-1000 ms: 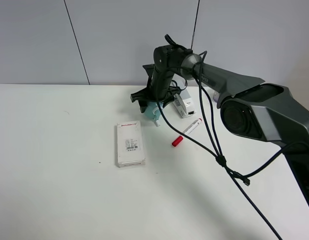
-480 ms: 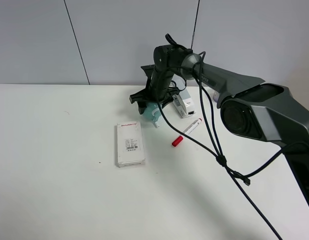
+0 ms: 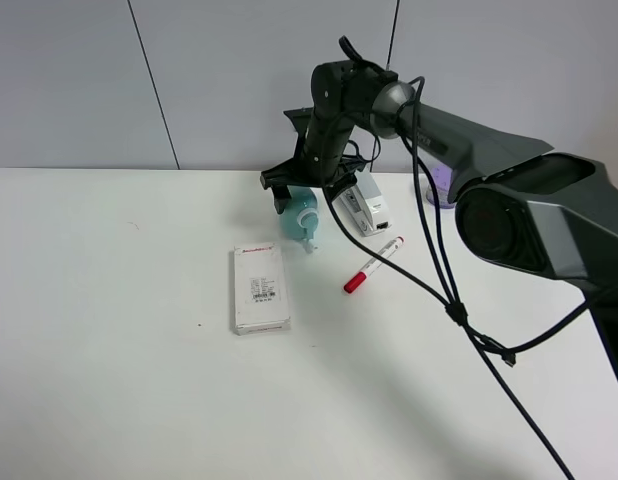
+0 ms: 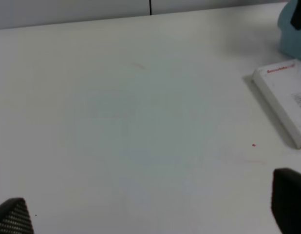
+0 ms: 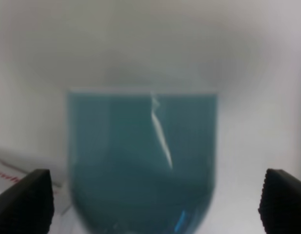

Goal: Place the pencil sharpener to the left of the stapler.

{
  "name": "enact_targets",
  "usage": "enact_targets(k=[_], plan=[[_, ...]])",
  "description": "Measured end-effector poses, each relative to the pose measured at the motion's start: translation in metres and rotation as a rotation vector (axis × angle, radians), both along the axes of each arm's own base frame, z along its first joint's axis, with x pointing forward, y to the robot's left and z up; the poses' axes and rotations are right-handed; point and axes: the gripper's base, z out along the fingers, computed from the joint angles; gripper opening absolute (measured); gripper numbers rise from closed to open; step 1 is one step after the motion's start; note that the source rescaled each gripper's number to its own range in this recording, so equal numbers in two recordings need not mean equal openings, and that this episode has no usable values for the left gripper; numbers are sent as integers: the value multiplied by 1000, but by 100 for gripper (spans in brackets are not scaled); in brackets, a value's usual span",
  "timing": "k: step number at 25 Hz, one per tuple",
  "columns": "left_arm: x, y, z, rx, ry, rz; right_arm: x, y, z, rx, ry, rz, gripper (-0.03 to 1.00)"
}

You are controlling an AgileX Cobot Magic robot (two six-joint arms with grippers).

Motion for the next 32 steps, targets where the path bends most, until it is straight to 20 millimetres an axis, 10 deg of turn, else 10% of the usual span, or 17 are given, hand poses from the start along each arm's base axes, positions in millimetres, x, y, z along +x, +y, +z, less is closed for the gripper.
enact_targets(k=[8, 16, 32], plan=[[0, 0, 0, 0, 0, 0, -40, -10, 137, -23, -245, 144, 49], [0, 0, 0, 0, 0, 0, -125, -41, 269, -34, -547, 187, 49], [0, 0, 0, 0, 0, 0, -300, -186, 195, -50, -447, 3, 49]])
